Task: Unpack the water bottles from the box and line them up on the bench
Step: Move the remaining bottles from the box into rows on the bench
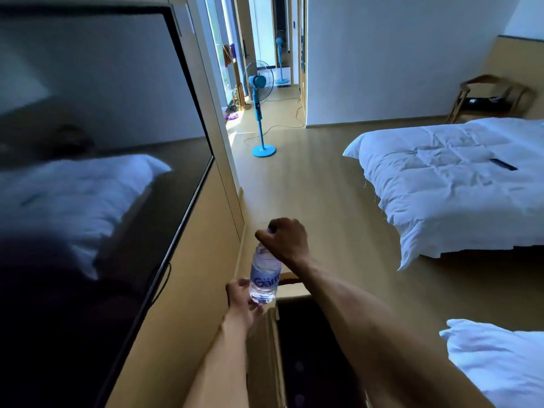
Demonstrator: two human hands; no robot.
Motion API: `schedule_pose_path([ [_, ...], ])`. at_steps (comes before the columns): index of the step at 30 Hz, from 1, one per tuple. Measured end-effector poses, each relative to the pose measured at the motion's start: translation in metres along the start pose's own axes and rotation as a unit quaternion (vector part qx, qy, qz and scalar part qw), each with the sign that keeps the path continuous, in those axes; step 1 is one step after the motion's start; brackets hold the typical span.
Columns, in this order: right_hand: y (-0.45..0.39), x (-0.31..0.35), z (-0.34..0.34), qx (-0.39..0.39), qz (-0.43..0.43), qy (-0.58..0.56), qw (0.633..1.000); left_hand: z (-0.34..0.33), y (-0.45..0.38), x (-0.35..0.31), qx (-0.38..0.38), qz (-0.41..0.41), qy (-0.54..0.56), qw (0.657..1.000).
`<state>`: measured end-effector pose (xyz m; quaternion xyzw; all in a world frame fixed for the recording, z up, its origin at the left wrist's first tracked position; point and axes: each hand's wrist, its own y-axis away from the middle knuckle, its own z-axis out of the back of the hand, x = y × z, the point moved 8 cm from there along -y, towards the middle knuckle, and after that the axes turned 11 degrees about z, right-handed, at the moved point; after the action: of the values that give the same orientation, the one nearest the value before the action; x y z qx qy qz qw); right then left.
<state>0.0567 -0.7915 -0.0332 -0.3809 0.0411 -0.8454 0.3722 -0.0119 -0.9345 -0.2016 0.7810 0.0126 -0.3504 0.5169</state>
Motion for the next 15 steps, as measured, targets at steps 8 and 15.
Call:
schedule_pose_path([
  [8,0.035,0.060,0.005,0.014,0.077,-0.077,0.994,0.001,0.062,0.031,-0.040,-0.113,0.080,0.990],
  [15,0.092,0.123,-0.007,0.167,0.113,-0.326,0.924,0.028,0.118,0.071,-0.117,-0.126,0.158,0.972],
])
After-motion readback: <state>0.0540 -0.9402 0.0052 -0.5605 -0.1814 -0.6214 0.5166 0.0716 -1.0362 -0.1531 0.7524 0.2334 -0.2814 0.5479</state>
